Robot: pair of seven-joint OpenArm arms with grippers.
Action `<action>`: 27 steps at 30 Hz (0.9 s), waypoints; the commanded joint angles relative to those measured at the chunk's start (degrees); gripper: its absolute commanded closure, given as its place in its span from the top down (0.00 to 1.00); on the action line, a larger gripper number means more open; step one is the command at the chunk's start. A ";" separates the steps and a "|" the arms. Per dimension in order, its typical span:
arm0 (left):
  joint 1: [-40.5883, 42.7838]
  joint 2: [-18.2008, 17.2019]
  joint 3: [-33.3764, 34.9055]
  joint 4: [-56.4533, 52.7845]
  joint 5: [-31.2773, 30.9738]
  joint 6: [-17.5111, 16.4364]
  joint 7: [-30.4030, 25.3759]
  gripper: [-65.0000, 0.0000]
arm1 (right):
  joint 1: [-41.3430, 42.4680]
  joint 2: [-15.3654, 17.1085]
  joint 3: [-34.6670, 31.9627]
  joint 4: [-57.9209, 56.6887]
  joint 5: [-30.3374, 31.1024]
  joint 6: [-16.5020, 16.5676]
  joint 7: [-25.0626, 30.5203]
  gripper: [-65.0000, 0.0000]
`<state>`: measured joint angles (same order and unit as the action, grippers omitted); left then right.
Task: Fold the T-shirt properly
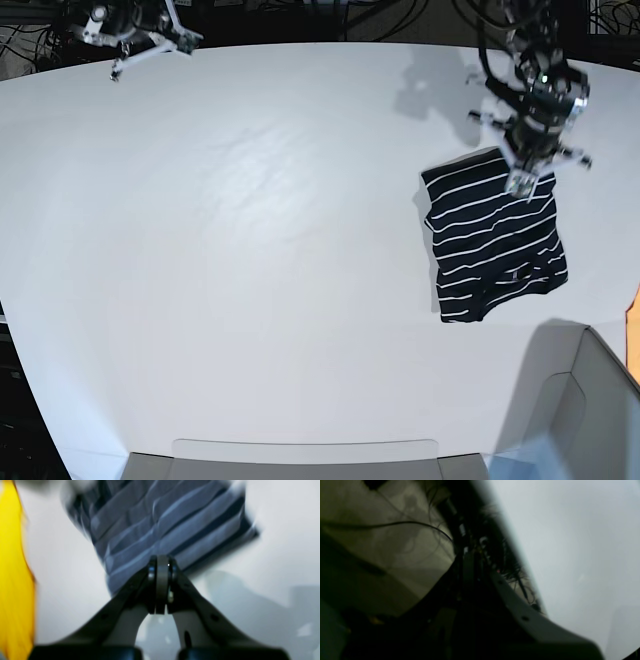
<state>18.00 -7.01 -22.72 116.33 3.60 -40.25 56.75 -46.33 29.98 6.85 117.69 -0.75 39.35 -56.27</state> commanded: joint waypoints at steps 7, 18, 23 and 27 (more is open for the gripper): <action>12.02 5.55 -13.98 1.34 -0.21 0.25 -5.19 0.00 | -12.09 5.85 0.14 0.95 -0.08 0.65 1.90 0.00; 29.78 5.29 -13.63 -7.10 0.14 0.25 -8.09 0.00 | -6.55 6.99 -7.51 -6.17 -1.14 0.65 1.63 0.00; 30.22 5.20 -9.59 -18.44 0.32 0.25 -10.29 0.00 | 1.71 9.19 -19.47 -18.74 -6.59 0.65 1.98 0.00; 29.17 5.20 -4.05 -28.11 0.32 0.25 -10.47 0.00 | 8.48 10.77 -28.79 -26.66 -7.38 0.65 4.62 0.00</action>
<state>46.22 -1.69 -26.46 87.39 3.99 -39.92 46.24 -37.54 39.81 -22.33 90.35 -8.36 39.35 -51.66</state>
